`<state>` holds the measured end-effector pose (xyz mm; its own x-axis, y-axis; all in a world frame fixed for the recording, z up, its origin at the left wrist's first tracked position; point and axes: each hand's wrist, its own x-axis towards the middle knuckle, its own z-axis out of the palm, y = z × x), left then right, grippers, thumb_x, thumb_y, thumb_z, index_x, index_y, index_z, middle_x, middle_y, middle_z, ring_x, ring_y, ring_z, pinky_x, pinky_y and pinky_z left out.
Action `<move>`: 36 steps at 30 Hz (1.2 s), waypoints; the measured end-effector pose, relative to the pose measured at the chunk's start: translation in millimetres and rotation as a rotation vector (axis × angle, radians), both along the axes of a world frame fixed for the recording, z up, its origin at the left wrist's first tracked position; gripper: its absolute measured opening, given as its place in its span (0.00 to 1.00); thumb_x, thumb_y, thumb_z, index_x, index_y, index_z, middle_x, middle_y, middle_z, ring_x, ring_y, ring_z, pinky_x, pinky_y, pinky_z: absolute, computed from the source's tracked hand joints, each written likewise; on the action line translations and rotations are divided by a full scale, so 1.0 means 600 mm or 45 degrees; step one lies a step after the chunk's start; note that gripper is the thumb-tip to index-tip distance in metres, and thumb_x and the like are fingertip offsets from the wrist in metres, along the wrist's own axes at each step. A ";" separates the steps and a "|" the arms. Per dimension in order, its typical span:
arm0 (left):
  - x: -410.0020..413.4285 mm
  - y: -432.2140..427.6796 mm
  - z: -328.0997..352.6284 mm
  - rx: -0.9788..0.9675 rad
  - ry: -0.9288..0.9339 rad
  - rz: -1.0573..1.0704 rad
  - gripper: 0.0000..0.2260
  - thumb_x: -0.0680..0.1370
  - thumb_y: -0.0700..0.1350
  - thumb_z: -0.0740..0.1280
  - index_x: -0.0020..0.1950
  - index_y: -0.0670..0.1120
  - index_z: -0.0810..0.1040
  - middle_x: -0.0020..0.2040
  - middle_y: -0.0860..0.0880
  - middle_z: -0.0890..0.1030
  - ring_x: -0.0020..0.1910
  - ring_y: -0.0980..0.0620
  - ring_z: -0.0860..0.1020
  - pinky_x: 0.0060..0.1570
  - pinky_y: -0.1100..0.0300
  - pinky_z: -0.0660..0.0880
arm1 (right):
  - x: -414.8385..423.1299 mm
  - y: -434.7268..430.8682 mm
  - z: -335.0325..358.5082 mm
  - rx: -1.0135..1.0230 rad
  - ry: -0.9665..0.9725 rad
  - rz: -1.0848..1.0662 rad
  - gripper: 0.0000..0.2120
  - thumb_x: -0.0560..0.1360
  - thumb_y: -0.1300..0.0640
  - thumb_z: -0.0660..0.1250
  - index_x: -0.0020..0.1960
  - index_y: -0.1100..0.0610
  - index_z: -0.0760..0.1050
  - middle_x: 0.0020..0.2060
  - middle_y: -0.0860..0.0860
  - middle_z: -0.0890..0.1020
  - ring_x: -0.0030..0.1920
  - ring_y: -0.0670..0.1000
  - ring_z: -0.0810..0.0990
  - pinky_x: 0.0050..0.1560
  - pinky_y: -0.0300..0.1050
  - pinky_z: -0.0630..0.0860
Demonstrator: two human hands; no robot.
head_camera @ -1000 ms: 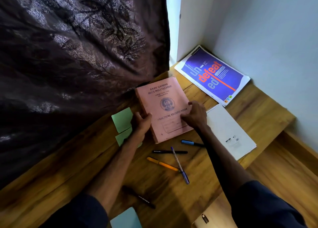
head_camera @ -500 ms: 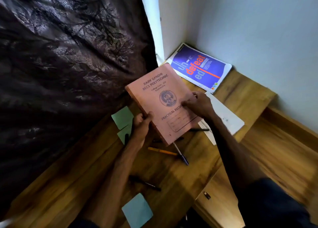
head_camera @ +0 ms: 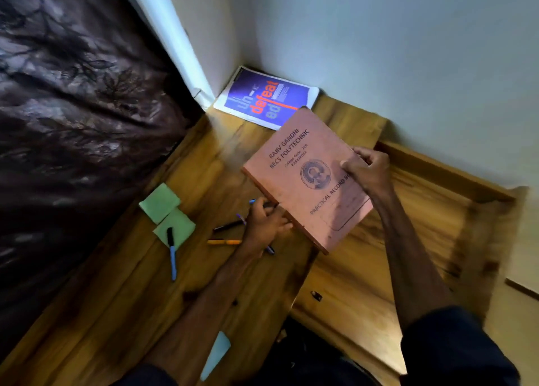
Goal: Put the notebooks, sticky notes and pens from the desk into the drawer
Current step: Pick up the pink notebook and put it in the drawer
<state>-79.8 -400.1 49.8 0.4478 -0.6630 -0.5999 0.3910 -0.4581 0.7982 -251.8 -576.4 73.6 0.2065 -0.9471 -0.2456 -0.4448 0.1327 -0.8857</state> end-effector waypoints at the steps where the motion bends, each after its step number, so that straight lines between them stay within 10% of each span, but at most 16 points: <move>1: -0.020 -0.009 -0.003 0.021 0.057 -0.047 0.11 0.81 0.41 0.67 0.62 0.45 0.69 0.58 0.40 0.80 0.46 0.49 0.84 0.42 0.56 0.84 | -0.024 -0.004 -0.004 0.008 0.031 -0.024 0.15 0.71 0.52 0.72 0.57 0.51 0.83 0.47 0.48 0.86 0.44 0.51 0.86 0.44 0.57 0.85; 6: -0.116 -0.034 -0.025 -0.027 0.299 -0.135 0.12 0.79 0.40 0.71 0.60 0.44 0.73 0.58 0.41 0.82 0.53 0.45 0.85 0.44 0.54 0.84 | -0.132 -0.032 -0.032 0.040 0.199 -0.027 0.17 0.74 0.54 0.73 0.63 0.53 0.80 0.55 0.52 0.84 0.46 0.52 0.85 0.42 0.48 0.83; 12: -0.208 -0.086 -0.051 -0.105 0.435 -0.045 0.19 0.77 0.38 0.72 0.64 0.45 0.69 0.61 0.40 0.80 0.56 0.42 0.84 0.45 0.51 0.84 | -0.220 -0.003 -0.077 -0.117 0.569 -0.398 0.30 0.72 0.52 0.76 0.71 0.54 0.71 0.68 0.54 0.74 0.68 0.55 0.73 0.66 0.56 0.73; 19: -0.271 -0.142 -0.063 -0.185 0.551 -0.230 0.18 0.79 0.38 0.70 0.65 0.44 0.68 0.63 0.39 0.79 0.59 0.43 0.83 0.51 0.48 0.83 | -0.308 0.092 -0.127 0.571 -0.670 -0.907 0.17 0.79 0.60 0.68 0.67 0.61 0.75 0.59 0.56 0.83 0.58 0.56 0.84 0.57 0.56 0.82; 36: -0.291 -0.187 -0.167 0.428 -0.191 -0.897 0.18 0.80 0.39 0.68 0.70 0.40 0.73 0.56 0.44 0.80 0.53 0.47 0.83 0.55 0.50 0.82 | -0.344 -0.017 -0.277 0.564 -0.246 -0.993 0.17 0.78 0.58 0.71 0.65 0.59 0.77 0.56 0.54 0.85 0.51 0.53 0.86 0.47 0.48 0.84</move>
<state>-254.5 -512.0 -50.7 0.0827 -0.6144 -0.7846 -0.1812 -0.7835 0.5944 -458.1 -586.9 -92.9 -0.3766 -0.6628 -0.6472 0.0640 0.6784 -0.7319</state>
